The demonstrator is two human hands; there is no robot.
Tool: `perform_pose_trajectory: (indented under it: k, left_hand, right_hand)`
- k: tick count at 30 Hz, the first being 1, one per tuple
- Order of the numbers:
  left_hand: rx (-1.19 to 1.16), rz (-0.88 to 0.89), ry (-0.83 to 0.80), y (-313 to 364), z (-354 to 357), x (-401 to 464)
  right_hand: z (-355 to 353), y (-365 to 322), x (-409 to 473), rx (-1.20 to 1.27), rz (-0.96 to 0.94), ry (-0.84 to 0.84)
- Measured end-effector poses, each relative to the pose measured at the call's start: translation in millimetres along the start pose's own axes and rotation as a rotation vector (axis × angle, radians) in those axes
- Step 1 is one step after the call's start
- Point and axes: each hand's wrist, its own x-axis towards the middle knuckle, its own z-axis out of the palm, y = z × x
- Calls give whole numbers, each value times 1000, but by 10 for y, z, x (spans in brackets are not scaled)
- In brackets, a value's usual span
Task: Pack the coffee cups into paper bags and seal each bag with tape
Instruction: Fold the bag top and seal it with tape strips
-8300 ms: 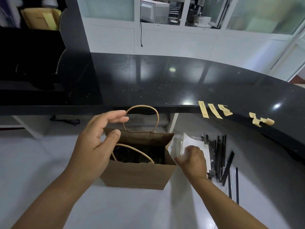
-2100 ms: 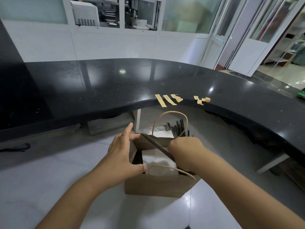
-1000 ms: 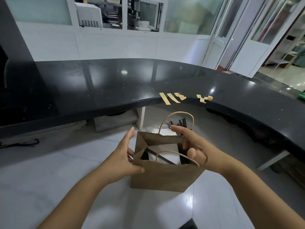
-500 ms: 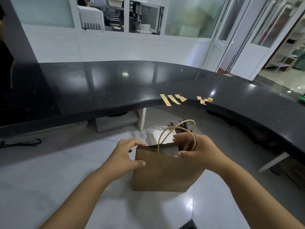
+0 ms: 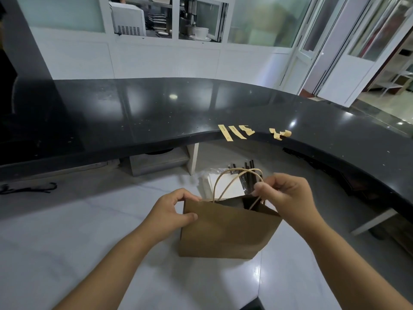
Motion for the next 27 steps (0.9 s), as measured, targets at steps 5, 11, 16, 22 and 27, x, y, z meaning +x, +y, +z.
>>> perform_pose_trajectory:
  k: [5,11,16,22,27]
  left_hand:
    - [-10,-12,-11,24,20,60]
    - [-43,-22,-42,114,85,149]
    - [-55,-10,-105,197,117,262]
    - [14,-12,-147,166,106,375]
    - [15,-38,-145,147,86,387]
  right_hand:
    - [-88,35,130,154,52,114]
    - [-132,196,399,100,115,194]
    - [-176,366,704,69,175,247]
    - [-147,481,1147,-219,100,152]
    - [-84,503,1540,-624,1,19]
